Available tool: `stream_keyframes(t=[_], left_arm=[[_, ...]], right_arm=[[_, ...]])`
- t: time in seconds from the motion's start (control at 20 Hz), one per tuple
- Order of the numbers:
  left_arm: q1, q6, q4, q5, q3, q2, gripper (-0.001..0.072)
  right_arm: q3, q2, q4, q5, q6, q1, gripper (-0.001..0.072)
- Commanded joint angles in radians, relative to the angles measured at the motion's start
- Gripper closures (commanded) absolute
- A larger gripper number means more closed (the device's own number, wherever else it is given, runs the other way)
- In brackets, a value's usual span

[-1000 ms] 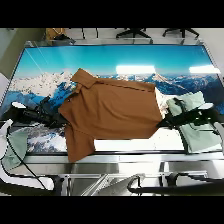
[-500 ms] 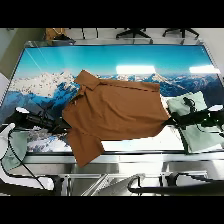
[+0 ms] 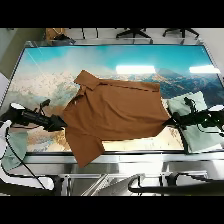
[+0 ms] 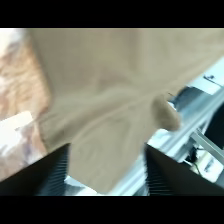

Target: Fold the shirts.

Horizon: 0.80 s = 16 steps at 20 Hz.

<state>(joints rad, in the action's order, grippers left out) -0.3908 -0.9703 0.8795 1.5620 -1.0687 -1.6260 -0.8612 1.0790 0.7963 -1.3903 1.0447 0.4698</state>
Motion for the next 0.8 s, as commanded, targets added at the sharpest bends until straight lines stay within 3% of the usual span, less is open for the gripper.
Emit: stream_keyframes(t=[0.0,0.45,0.75], left_arm=[[-0.024,-0.031,-0.008,0.060,-0.058,0.001,0.0237],[-0.023,-0.023,0.045,-0.212,0.028,0.001,0.0235],[0.040,-0.021,0.042,-0.237,0.029,0.001,0.0235]], right_arm=[[0.000,0.000,0.004,0.006,-0.001,0.000,0.0694],[0.000,0.000,0.003,0.005,-0.005,-0.001,0.0694],[0.000,0.000,0.003,0.006,-0.012,-0.001,0.0693]])
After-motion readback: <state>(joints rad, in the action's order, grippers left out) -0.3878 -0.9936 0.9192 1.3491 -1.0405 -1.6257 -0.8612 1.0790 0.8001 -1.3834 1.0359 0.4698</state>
